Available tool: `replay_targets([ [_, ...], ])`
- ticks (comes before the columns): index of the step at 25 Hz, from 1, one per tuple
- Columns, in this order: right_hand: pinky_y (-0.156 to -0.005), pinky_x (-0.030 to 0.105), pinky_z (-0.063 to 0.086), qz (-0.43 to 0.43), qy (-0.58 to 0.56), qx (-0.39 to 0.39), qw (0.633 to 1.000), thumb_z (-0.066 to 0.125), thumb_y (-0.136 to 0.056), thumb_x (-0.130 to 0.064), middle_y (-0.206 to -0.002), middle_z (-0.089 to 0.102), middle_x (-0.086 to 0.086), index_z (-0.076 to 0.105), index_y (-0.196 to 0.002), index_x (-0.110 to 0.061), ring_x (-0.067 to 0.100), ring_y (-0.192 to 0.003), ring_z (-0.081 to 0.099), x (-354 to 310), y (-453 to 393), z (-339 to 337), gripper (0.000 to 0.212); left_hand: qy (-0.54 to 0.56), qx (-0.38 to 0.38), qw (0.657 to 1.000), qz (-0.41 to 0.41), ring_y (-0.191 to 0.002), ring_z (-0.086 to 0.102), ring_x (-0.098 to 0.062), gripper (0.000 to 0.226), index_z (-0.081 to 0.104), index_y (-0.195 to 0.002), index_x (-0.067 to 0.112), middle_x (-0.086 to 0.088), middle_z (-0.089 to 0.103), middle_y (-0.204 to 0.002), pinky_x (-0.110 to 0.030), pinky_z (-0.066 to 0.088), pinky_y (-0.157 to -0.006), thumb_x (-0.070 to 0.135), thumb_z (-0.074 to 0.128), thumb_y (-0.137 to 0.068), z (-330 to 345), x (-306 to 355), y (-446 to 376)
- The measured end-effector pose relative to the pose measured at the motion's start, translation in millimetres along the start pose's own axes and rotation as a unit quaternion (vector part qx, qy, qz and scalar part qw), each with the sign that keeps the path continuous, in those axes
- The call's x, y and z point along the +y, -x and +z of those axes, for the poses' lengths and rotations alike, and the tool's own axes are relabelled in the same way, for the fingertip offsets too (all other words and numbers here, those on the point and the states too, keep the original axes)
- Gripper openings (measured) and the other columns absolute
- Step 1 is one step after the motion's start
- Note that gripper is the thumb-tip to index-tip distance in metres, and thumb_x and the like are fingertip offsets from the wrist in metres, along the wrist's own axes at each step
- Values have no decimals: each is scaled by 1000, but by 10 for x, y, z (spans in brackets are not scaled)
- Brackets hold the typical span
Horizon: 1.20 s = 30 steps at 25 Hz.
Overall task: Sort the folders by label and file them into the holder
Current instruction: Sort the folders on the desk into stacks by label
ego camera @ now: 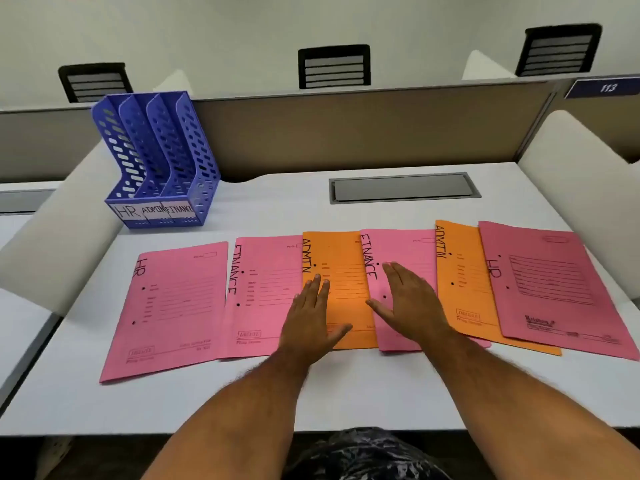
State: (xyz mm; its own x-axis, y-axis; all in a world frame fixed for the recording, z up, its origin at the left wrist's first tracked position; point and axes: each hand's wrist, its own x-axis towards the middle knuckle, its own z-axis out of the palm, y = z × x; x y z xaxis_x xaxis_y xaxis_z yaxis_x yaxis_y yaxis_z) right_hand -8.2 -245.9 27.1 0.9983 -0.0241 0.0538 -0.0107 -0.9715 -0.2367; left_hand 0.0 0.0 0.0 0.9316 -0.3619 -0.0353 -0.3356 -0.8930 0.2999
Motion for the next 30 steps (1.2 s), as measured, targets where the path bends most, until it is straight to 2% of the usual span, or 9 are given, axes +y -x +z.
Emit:
replay_targets([
  [7, -117, 47, 41, -35, -15, -32, 999, 46, -92, -80, -167, 39, 6, 26, -165, -21, 27, -150, 41, 613, -292, -10, 96, 14, -8, 1000, -19, -167, -2, -20, 108, 6, -172, 18, -1, -3, -181, -44, 10, -136, 82, 45, -94, 218, 520, -315],
  [11, -91, 43, 58, -32, -32, -65, 997, 43, -90, -83, -158, 48, 1, 22, -164, -26, 24, -134, 57, 876, -385, -15, 95, 138, -36, 988, -65, -165, 14, -18, 110, 12, -172, 23, 2, 16, -179, -41, 21, -132, 85, 52, -89, 300, 791, -494],
  [13, -87, 43, 59, -25, -44, -88, 995, 44, -90, -84, -156, 51, 0, 20, -164, -28, 24, -131, 59, 1001, -408, 3, 96, 183, -31, 978, -97, -160, 26, -20, 108, 19, -170, 23, 1, 29, -175, -40, 27, -127, 83, 55, -89, 353, 945, -553],
  [18, -95, 43, 57, -25, -108, -112, 987, 53, -92, -77, -154, 54, 1, 28, -162, -27, 24, -132, 58, 1188, -433, 48, 90, 254, -13, 955, -150, -140, 57, -24, 87, 40, -162, 19, -3, 59, -155, -47, 50, -115, 58, 74, -92, 408, 1202, -742],
  [21, -99, 39, 54, 1, -186, -117, 976, 65, -92, -66, -146, 60, 1, 39, -158, -24, 23, -128, 60, 1262, -460, 21, 82, 353, 29, 906, -232, -123, 68, -25, 75, 46, -156, 21, -4, 69, -137, -41, 57, -102, 44, 79, -93, 414, 1336, -871],
  [23, -104, 38, 51, -1, -210, -137, 968, 72, -93, -55, -147, 58, 1, 43, -156, -21, 21, -129, 59, 1320, -469, 6, 78, 391, 42, 882, -258, -119, 69, -25, 71, 46, -155, 22, -5, 69, -137, -45, 58, -102, 39, 79, -95, 441, 1389, -930],
  [26, -109, 35, 48, -1, -248, -144, 958, 77, -94, -35, -147, 58, 3, 49, -152, -17, 20, -129, 58, 1382, -467, 3, 67, 353, 25, 899, -259, -135, 59, -28, 70, 47, -155, 17, -7, 59, -149, -49, 50, -115, 33, 79, -94, 480, 1394, -991],
  [28, -105, 30, 49, 21, -281, -106, 954, 76, -95, -23, -141, 62, 4, 54, -148, -15, 20, -125, 61, 1427, -421, 9, 57, 271, 13, 932, -242, -145, 46, -29, 73, 47, -155, 13, -9, 48, -156, -46, 41, -122, 33, 79, -93, 501, 1425, -1013],
  [30, -101, 26, 49, 50, -304, -54, 950, 74, -96, -16, -135, 65, 4, 59, -143, -14, 19, -122, 63, 1497, -356, -4, 49, 182, -4, 959, -218, -150, 36, -32, 73, 46, -156, 14, -9, 39, -163, -47, 41, -120, 36, 77, -93, 506, 1525, -1037],
])
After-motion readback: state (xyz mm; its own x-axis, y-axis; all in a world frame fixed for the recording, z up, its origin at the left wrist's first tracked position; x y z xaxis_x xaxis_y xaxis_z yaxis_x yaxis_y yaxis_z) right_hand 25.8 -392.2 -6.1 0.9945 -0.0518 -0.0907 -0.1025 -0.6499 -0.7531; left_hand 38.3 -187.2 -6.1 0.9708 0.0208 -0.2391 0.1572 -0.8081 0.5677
